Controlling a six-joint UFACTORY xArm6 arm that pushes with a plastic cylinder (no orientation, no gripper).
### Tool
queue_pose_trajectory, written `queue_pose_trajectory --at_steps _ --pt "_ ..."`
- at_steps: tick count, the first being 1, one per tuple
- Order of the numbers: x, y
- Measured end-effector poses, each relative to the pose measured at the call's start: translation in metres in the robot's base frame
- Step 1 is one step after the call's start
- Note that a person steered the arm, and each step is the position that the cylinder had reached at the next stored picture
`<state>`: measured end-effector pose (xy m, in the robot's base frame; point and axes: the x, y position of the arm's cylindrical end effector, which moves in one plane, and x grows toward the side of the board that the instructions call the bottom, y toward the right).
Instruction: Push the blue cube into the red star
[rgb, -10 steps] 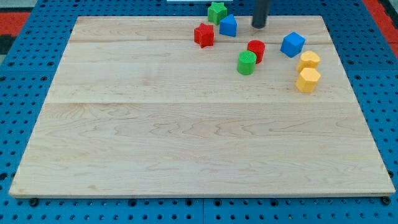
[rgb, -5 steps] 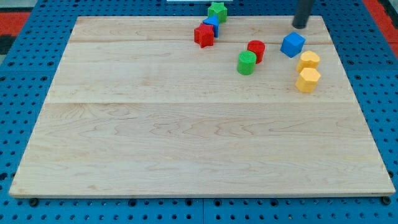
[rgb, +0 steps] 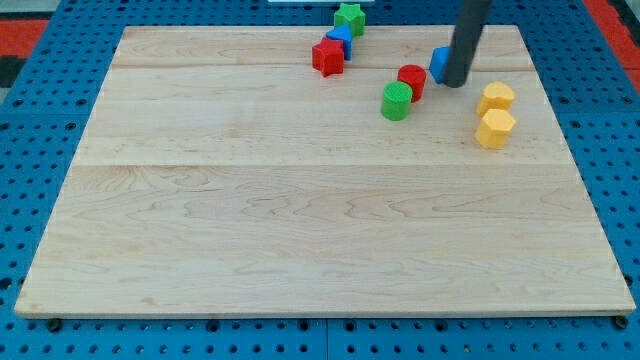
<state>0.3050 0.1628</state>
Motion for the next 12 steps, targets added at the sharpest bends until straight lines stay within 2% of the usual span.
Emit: queue_pose_trajectory --at_steps 1,2,4,6,8,11,12 --pt "-0.015 0.039" --pt "-0.022 0.052" --pt "-0.026 -0.001" --pt "-0.046 0.013" --pt "-0.045 -0.057" --pt "-0.058 -0.058" --pt "-0.074 -0.046"
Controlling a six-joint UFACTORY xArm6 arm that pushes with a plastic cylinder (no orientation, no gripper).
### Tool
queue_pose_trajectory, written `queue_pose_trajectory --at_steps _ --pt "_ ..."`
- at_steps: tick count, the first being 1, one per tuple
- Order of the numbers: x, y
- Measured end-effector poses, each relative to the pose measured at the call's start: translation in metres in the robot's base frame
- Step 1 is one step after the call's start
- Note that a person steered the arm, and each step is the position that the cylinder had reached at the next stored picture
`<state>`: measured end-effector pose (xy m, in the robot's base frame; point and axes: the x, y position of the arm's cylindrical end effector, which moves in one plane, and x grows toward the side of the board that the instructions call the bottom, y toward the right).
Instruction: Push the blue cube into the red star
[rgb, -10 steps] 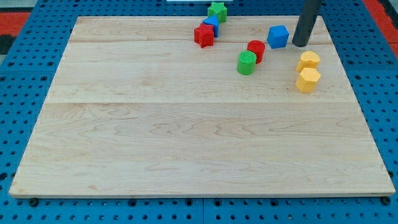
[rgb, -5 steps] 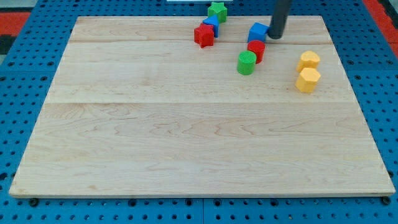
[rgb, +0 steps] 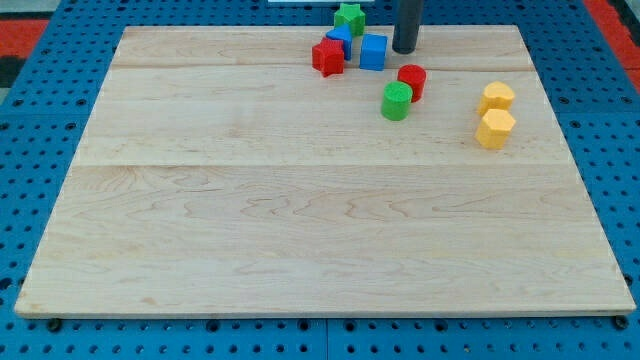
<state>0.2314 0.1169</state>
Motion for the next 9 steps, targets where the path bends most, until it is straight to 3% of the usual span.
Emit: queue_pose_trajectory --at_steps 2,5,7,9 --pt "0.014 -0.013" --pt "0.028 -0.09" --pt "0.053 -0.112" --pt "0.066 -0.18"
